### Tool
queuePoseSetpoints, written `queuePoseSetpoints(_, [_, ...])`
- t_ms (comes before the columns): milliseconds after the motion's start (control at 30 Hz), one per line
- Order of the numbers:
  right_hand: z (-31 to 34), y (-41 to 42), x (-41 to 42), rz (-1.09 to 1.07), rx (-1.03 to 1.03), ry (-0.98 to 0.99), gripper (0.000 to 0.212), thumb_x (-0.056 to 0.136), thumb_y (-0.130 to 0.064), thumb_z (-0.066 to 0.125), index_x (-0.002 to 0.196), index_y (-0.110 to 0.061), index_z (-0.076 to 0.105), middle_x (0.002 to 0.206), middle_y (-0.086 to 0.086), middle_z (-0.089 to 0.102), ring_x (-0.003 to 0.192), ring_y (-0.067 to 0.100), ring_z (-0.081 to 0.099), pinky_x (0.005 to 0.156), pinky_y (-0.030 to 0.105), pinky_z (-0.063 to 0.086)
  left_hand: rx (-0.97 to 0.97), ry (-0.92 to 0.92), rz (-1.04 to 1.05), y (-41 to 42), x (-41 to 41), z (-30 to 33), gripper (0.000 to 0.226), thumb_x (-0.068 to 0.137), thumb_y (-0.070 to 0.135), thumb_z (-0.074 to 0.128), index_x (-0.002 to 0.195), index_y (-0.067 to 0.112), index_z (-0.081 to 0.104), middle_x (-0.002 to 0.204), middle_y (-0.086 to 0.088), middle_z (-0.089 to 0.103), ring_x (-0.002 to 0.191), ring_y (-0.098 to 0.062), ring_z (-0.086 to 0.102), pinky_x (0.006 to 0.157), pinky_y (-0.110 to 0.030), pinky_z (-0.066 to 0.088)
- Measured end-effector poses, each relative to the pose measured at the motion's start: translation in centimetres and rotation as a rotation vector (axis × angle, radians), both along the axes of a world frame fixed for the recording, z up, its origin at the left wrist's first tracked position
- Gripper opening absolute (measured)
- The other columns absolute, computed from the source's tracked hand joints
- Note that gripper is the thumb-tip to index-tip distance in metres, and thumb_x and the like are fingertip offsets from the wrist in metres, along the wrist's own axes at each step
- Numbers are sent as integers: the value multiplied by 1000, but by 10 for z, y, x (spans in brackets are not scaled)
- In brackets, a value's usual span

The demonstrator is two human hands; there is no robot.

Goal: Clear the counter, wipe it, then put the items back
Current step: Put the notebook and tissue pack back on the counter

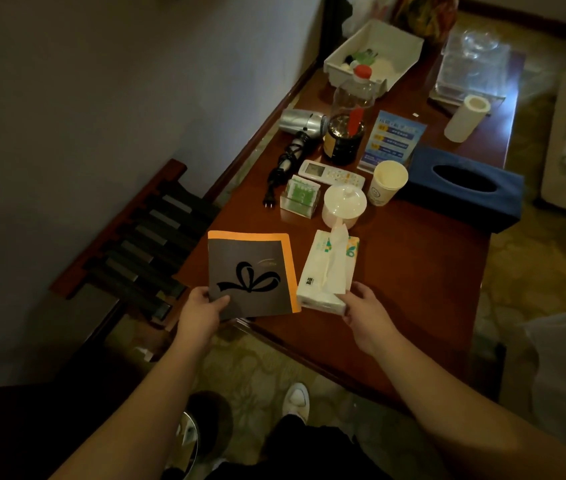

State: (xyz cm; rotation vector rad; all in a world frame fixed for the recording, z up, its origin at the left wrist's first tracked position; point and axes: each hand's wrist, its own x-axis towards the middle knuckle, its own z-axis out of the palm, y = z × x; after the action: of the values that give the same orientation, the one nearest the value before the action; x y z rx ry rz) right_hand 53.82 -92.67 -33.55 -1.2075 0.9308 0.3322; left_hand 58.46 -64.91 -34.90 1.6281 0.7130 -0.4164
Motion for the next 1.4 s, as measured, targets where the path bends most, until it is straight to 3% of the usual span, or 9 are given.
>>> queuePoseSetpoints(100, [11, 4, -1, -16, 8, -19, 64, 85, -21, 67, 141, -23, 37, 115, 0, 62, 100, 18, 61, 68, 27, 44, -98, 3, 73, 6, -13, 15, 33, 92, 14, 62, 122, 16, 50, 113, -7, 61, 97, -27, 66, 67, -38, 60])
queuePoseSetpoints(500, [65, 75, -44, 174, 114, -110, 50, 88, -21, 64, 135, -21, 46, 117, 4, 66, 102, 20, 61, 60, 26, 43, -252, -61, 353, 100, -128, 72, 20, 91, 10, 62, 111, 13, 58, 108, -10, 69, 92, -28, 70, 57, -31, 53])
queuePoseSetpoints(700, [96, 151, -96, 351, 185, -161, 48, 89, -19, 62, 135, -18, 47, 119, 7, 65, 108, 24, 61, 73, 32, 52, -215, -159, 478, 167, -232, 100, 18, 93, 12, 59, 111, 11, 57, 110, -14, 68, 95, -29, 68, 71, -38, 56])
queuePoseSetpoints(833, [120, 200, -139, 480, 265, -166, 44, 92, -14, 57, 135, -17, 48, 118, 9, 65, 96, 20, 63, 48, 23, 52, -198, -230, 582, 203, -310, 121, 20, 93, 15, 59, 113, 12, 57, 110, -13, 66, 92, -28, 70, 74, -39, 57])
queuePoseSetpoints(933, [136, 236, -172, 584, 316, -192, 41, 92, -12, 55, 132, -17, 51, 122, 11, 62, 108, 25, 60, 69, 34, 58, -182, -283, 670, 228, -369, 134, 22, 92, 14, 60, 114, 13, 57, 112, -14, 65, 93, -29, 69, 69, -37, 57])
queuePoseSetpoints(1000, [143, 259, -193, 659, 318, -212, 39, 93, -11, 53, 131, -17, 53, 127, 11, 60, 116, 27, 57, 96, 45, 49, -166, -322, 717, 243, -407, 143, 24, 91, 14, 60, 115, 12, 56, 113, -15, 65, 96, -31, 68, 73, -41, 57])
queuePoseSetpoints(1067, [152, 284, -216, 754, 331, -224, 35, 93, -13, 53, 128, -18, 56, 126, 12, 61, 117, 29, 57, 104, 50, 42, -143, -363, 765, 258, -444, 151, 24, 92, 14, 59, 116, 12, 56, 112, -14, 66, 95, -29, 69, 71, -39, 56])
queuePoseSetpoints(1233, [176, 355, -269, 967, 380, -296, 41, 74, -27, 63, 115, -23, 65, 115, 4, 69, 110, 23, 63, 89, 41, 51, -87, -450, 917, 293, -534, 172, 25, 92, 13, 58, 117, 12, 58, 108, -10, 70, 92, -25, 70, 62, -32, 55])
queuePoseSetpoints(1400, [192, 423, -308, 1177, 450, -337, 42, 81, -26, 60, 123, -17, 61, 120, 8, 67, 107, 25, 65, 75, 33, 56, -74, -553, 1081, 323, -614, 193, 22, 92, 8, 56, 113, 10, 59, 92, 1, 74, 78, -12, 71, 51, -25, 54])
